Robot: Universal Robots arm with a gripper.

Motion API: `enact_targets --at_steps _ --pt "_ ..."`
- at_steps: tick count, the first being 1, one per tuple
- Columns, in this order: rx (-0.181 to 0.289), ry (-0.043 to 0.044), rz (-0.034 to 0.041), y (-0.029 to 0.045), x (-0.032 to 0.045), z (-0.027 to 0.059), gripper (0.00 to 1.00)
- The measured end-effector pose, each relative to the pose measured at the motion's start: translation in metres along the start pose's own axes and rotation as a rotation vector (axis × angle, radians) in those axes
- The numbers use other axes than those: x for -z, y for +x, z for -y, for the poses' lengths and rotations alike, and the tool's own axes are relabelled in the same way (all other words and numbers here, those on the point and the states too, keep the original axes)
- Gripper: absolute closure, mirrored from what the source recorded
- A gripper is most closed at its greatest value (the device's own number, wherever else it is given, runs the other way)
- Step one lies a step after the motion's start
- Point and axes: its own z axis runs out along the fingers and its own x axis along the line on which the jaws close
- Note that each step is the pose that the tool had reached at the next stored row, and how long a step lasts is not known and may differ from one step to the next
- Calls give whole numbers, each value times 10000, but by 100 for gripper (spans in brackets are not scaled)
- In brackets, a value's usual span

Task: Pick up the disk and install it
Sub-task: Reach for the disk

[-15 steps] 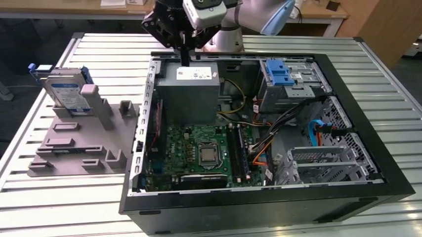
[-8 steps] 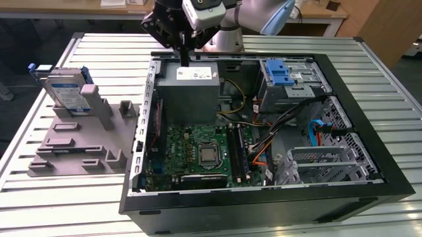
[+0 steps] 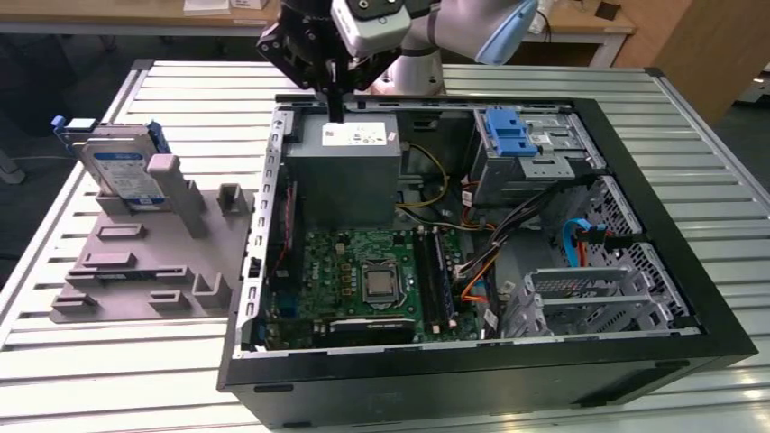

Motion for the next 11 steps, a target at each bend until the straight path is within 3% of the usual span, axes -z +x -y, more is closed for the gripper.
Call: enact_targets --at_steps 9,11 --pt "0 0 -5 13 -13 2 89" --pt "-1 2 -33 33 -53 5 89"
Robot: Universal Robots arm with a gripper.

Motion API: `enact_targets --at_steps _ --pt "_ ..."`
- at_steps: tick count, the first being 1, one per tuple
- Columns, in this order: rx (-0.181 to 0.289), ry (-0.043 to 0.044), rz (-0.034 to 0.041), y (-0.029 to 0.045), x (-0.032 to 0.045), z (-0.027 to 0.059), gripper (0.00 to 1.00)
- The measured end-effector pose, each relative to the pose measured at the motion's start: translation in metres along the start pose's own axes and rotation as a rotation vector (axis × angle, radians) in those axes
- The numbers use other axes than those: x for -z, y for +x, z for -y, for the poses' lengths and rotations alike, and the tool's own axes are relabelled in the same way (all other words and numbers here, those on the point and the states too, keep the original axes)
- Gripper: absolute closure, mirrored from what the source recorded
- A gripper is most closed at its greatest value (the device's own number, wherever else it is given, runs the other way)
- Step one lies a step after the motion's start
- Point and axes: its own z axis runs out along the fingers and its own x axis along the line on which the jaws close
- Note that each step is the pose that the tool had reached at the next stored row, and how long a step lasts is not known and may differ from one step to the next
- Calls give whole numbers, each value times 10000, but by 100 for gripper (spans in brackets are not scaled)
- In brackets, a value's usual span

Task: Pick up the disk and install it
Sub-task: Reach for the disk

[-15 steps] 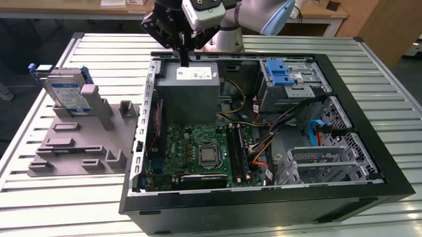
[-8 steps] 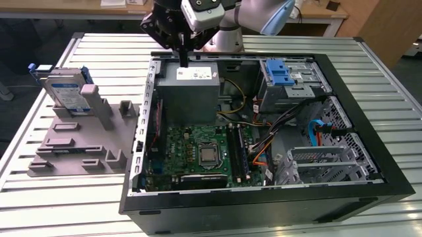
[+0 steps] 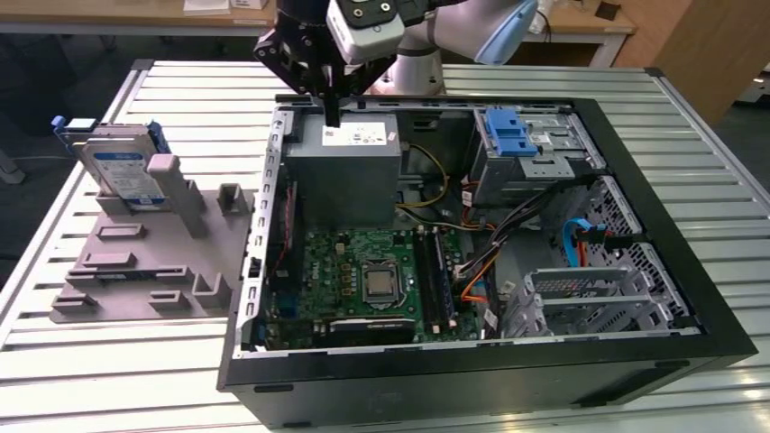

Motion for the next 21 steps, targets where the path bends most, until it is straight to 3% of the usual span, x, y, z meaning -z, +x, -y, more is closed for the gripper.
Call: enact_targets --at_steps 17,19,21 --pt "0 0 0 72 -1 6 89" --pt "0 -1 0 142 -26 12 89" --pt "0 0 0 143 -26 12 89"
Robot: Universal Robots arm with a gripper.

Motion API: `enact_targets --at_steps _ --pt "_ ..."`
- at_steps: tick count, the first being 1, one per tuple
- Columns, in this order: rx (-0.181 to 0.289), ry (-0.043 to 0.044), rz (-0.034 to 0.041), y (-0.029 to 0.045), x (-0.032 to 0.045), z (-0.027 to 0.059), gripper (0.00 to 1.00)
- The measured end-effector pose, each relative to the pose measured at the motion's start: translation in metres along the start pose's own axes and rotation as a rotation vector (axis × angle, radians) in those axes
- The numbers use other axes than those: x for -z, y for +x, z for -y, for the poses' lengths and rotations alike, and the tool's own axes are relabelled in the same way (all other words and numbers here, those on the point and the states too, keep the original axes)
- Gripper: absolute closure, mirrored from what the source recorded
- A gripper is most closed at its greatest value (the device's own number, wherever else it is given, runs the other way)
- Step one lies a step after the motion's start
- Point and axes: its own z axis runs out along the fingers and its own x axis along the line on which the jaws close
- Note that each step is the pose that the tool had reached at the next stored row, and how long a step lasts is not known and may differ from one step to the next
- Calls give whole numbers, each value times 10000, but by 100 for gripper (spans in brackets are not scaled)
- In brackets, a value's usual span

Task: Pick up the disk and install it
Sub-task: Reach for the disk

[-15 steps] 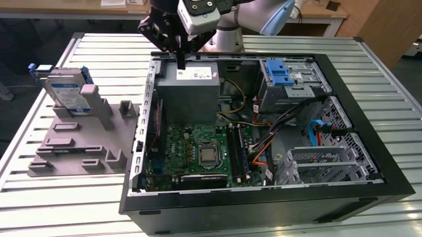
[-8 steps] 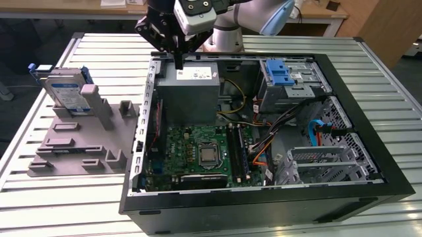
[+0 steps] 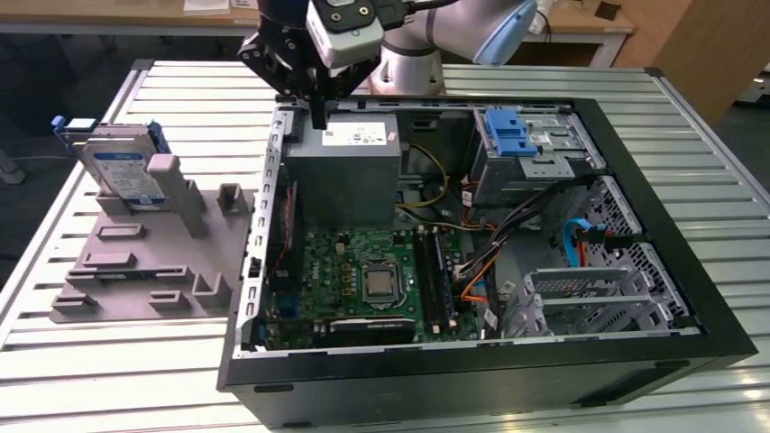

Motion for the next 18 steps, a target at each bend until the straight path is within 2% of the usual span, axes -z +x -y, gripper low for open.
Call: enact_targets --at_steps 14,18 --pt "-1 -1 1 35 -13 3 89" --pt "0 1 -1 113 -14 5 89"
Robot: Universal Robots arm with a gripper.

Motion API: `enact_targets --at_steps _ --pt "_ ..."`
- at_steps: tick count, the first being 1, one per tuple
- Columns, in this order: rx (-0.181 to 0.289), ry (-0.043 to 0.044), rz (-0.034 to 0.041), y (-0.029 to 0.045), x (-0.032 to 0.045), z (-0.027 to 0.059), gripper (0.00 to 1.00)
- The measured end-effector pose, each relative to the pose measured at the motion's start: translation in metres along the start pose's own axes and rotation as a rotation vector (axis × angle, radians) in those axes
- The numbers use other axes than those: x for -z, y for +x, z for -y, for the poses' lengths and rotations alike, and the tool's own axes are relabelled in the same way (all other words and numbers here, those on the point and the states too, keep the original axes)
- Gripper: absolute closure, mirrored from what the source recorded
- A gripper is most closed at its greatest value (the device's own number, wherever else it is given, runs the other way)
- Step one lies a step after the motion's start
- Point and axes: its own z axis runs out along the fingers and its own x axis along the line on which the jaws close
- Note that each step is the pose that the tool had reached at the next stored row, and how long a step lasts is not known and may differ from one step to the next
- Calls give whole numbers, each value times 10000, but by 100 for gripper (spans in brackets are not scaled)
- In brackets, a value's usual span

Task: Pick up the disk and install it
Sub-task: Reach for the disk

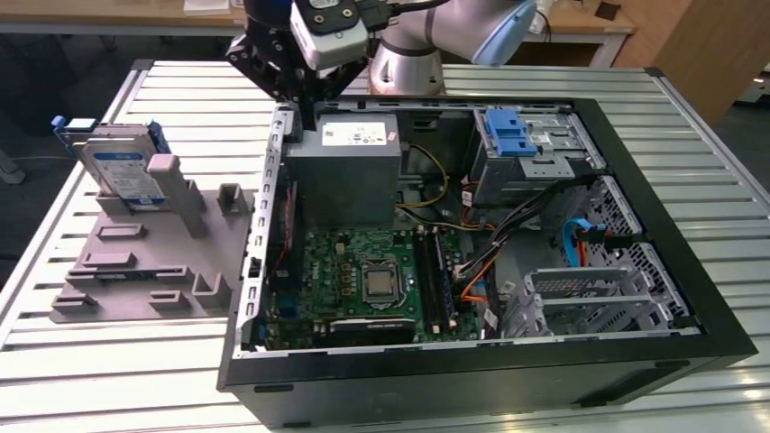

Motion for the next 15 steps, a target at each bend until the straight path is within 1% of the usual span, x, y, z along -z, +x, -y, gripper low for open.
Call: enact_targets --at_steps 2,9,15 --pt "1 -1 1 76 -1 -7 89" --pt "0 -1 1 386 -5 -37 89" --pt "1 -1 1 660 -17 -27 89"
